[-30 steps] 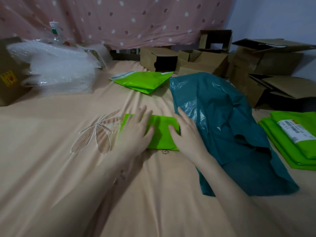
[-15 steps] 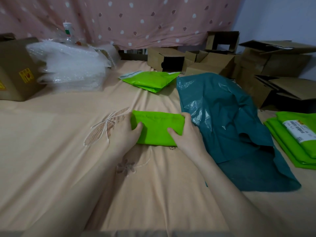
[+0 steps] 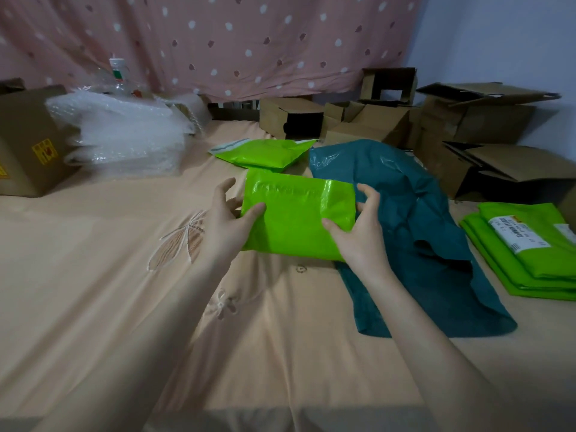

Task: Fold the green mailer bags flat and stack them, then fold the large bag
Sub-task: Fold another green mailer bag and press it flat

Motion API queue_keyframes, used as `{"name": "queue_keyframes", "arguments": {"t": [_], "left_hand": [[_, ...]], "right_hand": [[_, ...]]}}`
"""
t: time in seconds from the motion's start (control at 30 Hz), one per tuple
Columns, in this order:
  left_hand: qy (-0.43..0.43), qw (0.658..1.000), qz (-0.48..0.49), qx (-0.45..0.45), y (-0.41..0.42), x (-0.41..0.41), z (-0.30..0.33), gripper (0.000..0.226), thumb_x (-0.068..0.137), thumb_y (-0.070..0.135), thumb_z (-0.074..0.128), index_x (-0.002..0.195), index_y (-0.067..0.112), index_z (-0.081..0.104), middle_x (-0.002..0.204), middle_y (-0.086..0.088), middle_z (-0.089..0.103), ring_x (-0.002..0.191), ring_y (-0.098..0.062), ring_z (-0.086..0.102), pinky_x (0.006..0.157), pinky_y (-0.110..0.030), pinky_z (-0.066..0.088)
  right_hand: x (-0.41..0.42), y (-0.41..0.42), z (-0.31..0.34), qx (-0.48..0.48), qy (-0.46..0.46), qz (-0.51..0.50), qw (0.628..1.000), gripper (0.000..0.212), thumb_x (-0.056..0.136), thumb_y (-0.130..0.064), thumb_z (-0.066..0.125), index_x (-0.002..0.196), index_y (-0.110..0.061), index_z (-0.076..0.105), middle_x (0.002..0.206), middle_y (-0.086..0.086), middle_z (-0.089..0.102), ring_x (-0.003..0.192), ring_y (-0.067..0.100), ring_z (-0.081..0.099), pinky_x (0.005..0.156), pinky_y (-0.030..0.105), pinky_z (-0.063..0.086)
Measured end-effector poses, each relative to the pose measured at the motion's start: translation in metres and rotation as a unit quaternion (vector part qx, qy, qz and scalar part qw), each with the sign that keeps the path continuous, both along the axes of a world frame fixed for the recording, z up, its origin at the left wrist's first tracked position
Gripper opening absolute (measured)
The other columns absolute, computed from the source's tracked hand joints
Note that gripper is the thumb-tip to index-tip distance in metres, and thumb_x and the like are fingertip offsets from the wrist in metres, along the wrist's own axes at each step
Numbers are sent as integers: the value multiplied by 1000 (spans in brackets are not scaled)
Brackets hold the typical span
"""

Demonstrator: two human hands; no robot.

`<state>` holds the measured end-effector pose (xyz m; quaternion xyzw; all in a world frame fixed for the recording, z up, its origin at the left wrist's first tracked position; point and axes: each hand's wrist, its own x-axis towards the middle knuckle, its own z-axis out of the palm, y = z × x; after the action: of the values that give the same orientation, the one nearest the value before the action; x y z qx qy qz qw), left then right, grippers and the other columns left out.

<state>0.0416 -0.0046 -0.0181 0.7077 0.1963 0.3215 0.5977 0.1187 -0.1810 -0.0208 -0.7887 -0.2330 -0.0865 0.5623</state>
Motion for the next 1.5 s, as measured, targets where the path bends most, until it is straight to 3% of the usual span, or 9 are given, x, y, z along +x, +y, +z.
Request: {"name": "queue_keyframes", "arguments": {"t": [0.1, 0.2, 0.3, 0.43, 0.63, 0.73, 0.87, 1.2, 1.5], "left_hand": [[-26, 998, -49, -18, -13, 3, 13, 50, 85, 11, 67, 130, 19, 47, 95, 1, 67, 86, -8, 64, 79, -25, 51], [-49, 993, -102, -13, -33, 10, 23, 29, 85, 1, 62, 113, 10, 61, 98, -3, 68, 77, 1, 65, 71, -13, 51], [-56, 989, -130, -31, -60, 22, 31, 24, 85, -4, 58, 104, 9, 64, 96, -4, 69, 83, -9, 65, 75, -19, 52], [-83, 984, -153, -26, -100, 40, 42, 22, 84, -9, 54, 100, 5, 63, 91, -3, 66, 81, -1, 62, 73, -14, 50], [30, 990, -125, -50, -167, 72, 52, 30, 87, 30, 63, 109, 16, 50, 102, 1, 58, 88, -10, 59, 77, -28, 48], [85, 947, -250, -181, -203, 83, 59, 32, 98, 37, 36, 109, 14, 54, 90, 0, 65, 74, -13, 63, 67, -27, 46], [79, 888, -366, -265, -244, 100, 68, 52, 95, 53, 28, 113, 15, 59, 102, -7, 66, 84, -22, 66, 73, -32, 51], [82, 939, -329, -56, -299, 154, 53, 32, 86, 23, 65, 112, 16, 49, 97, 5, 59, 81, -6, 56, 60, -14, 46], [122, 948, -283, 76, -310, 185, 19, 60, 78, 42, 66, 129, 18, 48, 123, 0, 59, 114, -21, 54, 102, -43, 43]], "right_hand": [[2, -20, 9, 20, 7, -11, 1000, 73, 79, -10, 72, 135, -18, 26, 95, -12, 52, 93, 15, 57, 75, 19, 38], [5, -45, 18, 46, 12, -21, 999, 73, 79, -9, 72, 135, -20, 25, 93, -13, 57, 94, 17, 61, 86, 34, 48], [8, -75, 28, 73, 10, -36, 997, 69, 79, -4, 72, 131, -20, 30, 92, -14, 58, 90, 9, 61, 85, 37, 51], [14, -118, 44, 92, -39, -67, 993, 41, 75, 3, 71, 101, -23, 52, 89, -8, 64, 84, 8, 62, 81, 36, 52], [18, -183, 57, 69, -159, -164, 971, 22, 73, -3, 63, 91, -15, 60, 79, -7, 60, 75, 9, 54, 71, 25, 44], [18, -210, 59, 31, -249, -212, 944, 28, 68, 5, 57, 91, -10, 61, 88, 1, 59, 84, 11, 54, 76, 13, 40], [20, -241, 56, -49, -323, -213, 921, 42, 59, 14, 47, 93, -3, 65, 96, 9, 61, 94, 24, 56, 84, 25, 43], [48, -300, 21, -169, -315, -234, 904, 42, 72, 5, 50, 101, -15, 72, 121, 5, 64, 120, 24, 54, 106, 41, 32], [67, -314, -1, -200, -216, -177, 939, 40, 81, 5, 55, 109, -19, 71, 125, 4, 63, 123, 24, 52, 108, 44, 27]]}}
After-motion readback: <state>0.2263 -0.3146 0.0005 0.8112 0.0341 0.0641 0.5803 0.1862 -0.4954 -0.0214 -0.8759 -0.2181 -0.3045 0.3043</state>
